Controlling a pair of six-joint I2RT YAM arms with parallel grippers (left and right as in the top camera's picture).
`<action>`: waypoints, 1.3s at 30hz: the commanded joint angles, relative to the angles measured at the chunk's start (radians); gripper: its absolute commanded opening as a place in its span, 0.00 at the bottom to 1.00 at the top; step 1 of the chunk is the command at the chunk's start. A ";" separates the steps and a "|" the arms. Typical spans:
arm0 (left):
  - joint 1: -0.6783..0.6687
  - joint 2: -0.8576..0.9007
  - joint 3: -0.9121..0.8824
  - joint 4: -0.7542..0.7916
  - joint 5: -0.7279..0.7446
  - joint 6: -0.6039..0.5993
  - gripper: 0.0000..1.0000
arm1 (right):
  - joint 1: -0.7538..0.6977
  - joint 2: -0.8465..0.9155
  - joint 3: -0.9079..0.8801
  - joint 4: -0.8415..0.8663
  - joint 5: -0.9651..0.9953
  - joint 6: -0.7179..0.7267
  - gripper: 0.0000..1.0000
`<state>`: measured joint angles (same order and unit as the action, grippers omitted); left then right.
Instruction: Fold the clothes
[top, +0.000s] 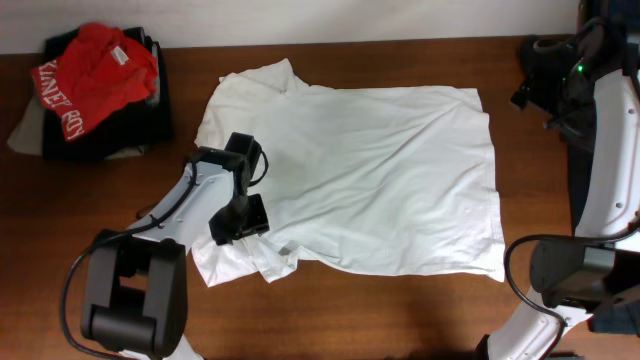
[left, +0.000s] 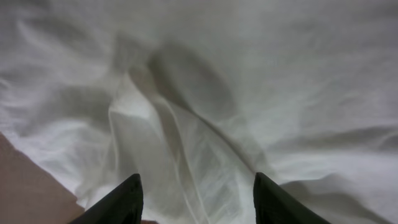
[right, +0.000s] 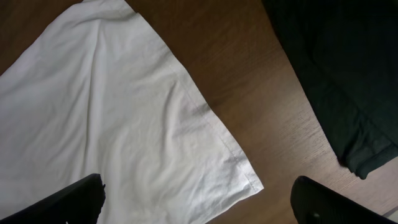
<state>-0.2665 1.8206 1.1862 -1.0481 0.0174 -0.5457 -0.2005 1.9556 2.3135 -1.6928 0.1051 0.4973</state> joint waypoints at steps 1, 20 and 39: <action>-0.001 -0.003 -0.010 0.016 -0.014 -0.008 0.50 | -0.003 -0.025 0.015 -0.005 0.019 0.006 0.99; 0.001 -0.003 -0.079 0.083 -0.014 -0.011 0.43 | -0.003 -0.025 0.015 -0.005 0.019 0.006 0.99; 0.000 -0.004 -0.029 0.008 -0.014 -0.006 0.01 | -0.003 -0.025 0.015 -0.005 0.019 0.006 0.99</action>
<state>-0.2665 1.8206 1.1206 -1.0092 0.0170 -0.5545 -0.2005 1.9556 2.3135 -1.6928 0.1051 0.4969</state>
